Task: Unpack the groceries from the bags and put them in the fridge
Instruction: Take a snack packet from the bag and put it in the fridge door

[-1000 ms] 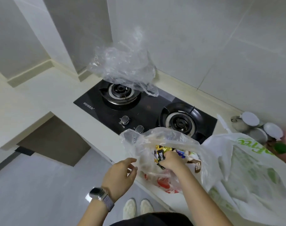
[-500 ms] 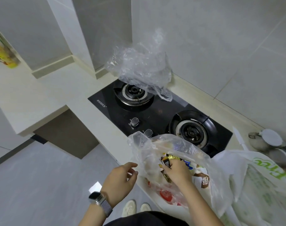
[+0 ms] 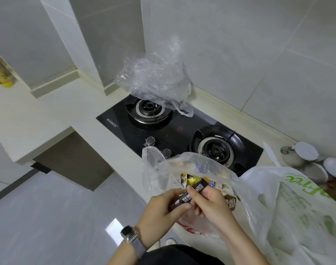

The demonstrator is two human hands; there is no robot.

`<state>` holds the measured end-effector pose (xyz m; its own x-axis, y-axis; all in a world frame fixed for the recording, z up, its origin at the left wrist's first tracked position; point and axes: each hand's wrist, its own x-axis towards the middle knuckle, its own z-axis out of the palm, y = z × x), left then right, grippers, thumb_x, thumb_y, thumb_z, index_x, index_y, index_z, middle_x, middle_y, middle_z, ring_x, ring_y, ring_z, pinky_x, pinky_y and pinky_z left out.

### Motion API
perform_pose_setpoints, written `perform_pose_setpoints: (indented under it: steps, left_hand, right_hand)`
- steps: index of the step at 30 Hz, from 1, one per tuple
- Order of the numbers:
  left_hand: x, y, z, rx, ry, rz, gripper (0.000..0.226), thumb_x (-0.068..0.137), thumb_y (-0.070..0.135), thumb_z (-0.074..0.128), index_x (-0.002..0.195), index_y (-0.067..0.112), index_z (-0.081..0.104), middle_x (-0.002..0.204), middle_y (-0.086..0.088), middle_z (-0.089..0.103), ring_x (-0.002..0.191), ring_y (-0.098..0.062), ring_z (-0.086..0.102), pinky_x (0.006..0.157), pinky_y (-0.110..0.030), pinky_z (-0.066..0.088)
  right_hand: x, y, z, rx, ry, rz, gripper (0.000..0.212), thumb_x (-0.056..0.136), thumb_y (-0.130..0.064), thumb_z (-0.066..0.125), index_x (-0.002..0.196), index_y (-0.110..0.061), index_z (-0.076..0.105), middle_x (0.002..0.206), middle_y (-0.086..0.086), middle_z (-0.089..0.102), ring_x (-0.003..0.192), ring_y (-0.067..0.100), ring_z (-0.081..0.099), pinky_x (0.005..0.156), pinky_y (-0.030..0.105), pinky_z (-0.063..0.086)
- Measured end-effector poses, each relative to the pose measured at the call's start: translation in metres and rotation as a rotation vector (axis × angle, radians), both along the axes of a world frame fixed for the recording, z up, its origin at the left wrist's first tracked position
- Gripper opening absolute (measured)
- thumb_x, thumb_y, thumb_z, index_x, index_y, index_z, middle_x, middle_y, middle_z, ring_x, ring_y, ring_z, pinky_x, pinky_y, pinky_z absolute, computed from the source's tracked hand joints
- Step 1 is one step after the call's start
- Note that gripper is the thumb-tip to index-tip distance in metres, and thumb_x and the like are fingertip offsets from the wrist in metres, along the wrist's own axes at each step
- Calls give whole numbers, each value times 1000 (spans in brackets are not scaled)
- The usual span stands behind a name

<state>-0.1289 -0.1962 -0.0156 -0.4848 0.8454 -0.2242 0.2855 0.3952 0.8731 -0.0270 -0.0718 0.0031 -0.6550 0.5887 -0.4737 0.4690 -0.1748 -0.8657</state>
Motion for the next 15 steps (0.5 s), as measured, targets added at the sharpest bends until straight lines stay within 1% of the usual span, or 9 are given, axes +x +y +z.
perform_pose_setpoints:
  steps: [1, 3, 4, 5, 7, 8, 10, 13, 15]
  left_hand:
    - [2, 0, 2, 11, -7, -7, 27, 86, 43, 64, 110, 30, 64, 87, 13, 70, 75, 5, 61, 71, -12, 46]
    - [5, -3, 6, 22, -62, -12, 21, 85, 45, 60, 99, 32, 66, 82, 8, 73, 73, 0, 66, 72, -21, 52]
    - [6, -5, 7, 15, -87, -15, 13, 86, 41, 60, 94, 32, 66, 81, 6, 73, 73, -4, 69, 73, -24, 54]
    - [6, -8, 8, 3, -103, -22, 7, 90, 34, 60, 90, 30, 66, 80, 3, 74, 72, -6, 71, 72, -25, 55]
    - [8, -14, 9, -39, -120, -19, 10, 93, 23, 59, 87, 22, 67, 77, 2, 74, 68, -8, 72, 70, -23, 55]
    - [9, -18, 9, -60, -139, -3, 11, 93, 20, 59, 87, 17, 68, 76, 3, 74, 66, -9, 72, 69, -22, 55]
    - [11, -26, 7, -95, -185, 50, 12, 93, 17, 59, 89, 12, 69, 75, 5, 73, 65, -12, 72, 65, -20, 53]
    - [12, -37, 5, -121, -312, 171, 12, 94, 13, 56, 90, 11, 67, 79, -3, 75, 65, -18, 72, 62, -21, 51]
    - [12, -42, 5, -120, -424, 263, 12, 94, 11, 55, 91, 9, 66, 79, -7, 75, 63, -19, 71, 59, -22, 50]
  right_hand:
    - [1, -6, 0, -47, 25, -45, 30, 90, -27, 64, 67, -8, 59, 50, 1, 58, 41, 7, 49, 42, 15, 37]
    - [3, -15, -1, -141, 63, -111, 28, 89, -26, 65, 67, -9, 60, 51, 1, 56, 41, 7, 47, 42, 16, 36]
    - [5, -17, -1, -172, 69, -118, 27, 87, -27, 67, 68, -9, 60, 54, 3, 56, 41, 8, 46, 42, 16, 35]
    - [8, -18, -1, -193, 64, -103, 28, 85, -29, 69, 69, -7, 62, 57, 5, 57, 42, 9, 45, 42, 17, 34]
    - [14, -19, -2, -205, 22, -6, 32, 80, -33, 72, 76, -3, 66, 65, 8, 62, 46, 9, 44, 44, 20, 33]
    - [17, -18, -2, -197, -14, 66, 31, 79, -33, 74, 81, -3, 68, 70, 8, 67, 48, 8, 47, 46, 20, 34]
    - [22, -16, -4, -183, -73, 214, 24, 79, -26, 78, 92, -8, 68, 80, 2, 73, 58, 4, 55, 50, 17, 39]
    - [30, -6, -6, -159, -102, 395, 21, 79, -13, 77, 96, -19, 68, 80, -7, 68, 66, 4, 57, 54, 14, 43]
    - [34, 7, -12, -7, -173, 406, 21, 81, -14, 74, 96, -28, 69, 82, -10, 70, 74, 4, 62, 65, 16, 50]
